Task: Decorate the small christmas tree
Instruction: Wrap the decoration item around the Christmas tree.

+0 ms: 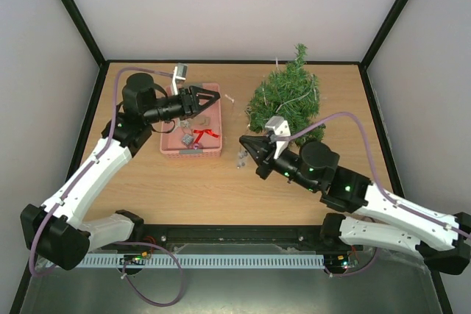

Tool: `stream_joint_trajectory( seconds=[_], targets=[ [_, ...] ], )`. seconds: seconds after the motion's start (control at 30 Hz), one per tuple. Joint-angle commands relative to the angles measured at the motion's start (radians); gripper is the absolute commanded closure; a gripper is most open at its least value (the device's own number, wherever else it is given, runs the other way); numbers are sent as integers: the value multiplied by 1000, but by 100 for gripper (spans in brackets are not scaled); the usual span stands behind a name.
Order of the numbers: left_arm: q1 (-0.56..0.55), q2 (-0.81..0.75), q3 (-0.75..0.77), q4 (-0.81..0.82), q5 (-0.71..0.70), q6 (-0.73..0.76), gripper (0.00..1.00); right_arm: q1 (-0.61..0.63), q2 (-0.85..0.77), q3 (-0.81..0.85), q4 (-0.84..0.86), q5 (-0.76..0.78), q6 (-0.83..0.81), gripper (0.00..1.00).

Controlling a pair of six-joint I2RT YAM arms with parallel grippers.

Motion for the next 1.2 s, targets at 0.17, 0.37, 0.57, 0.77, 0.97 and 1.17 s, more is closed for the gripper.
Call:
stream_joint_trajectory(
  seconds=[0.17, 0.37, 0.57, 0.77, 0.97, 1.17],
  targets=[
    [-27, -35, -38, -122, -23, 233, 46, 3, -102, 161, -436, 92, 284, 98],
    [-116, -47, -107, -77, -73, 615, 45, 3, -159, 242, -528, 171, 307, 98],
    [-276, -14, -157, 31, -134, 833, 42, 3, -199, 274, -548, 223, 322, 98],
    [-395, 75, -203, 177, -256, 911, 46, 3, -226, 272, -508, 182, 320, 98],
    [-473, 134, -234, 310, -325, 963, 48, 3, -250, 272, -503, 156, 317, 98],
    [-495, 194, -241, 417, -382, 993, 48, 4, -273, 261, -497, 130, 321, 98]
  ],
)
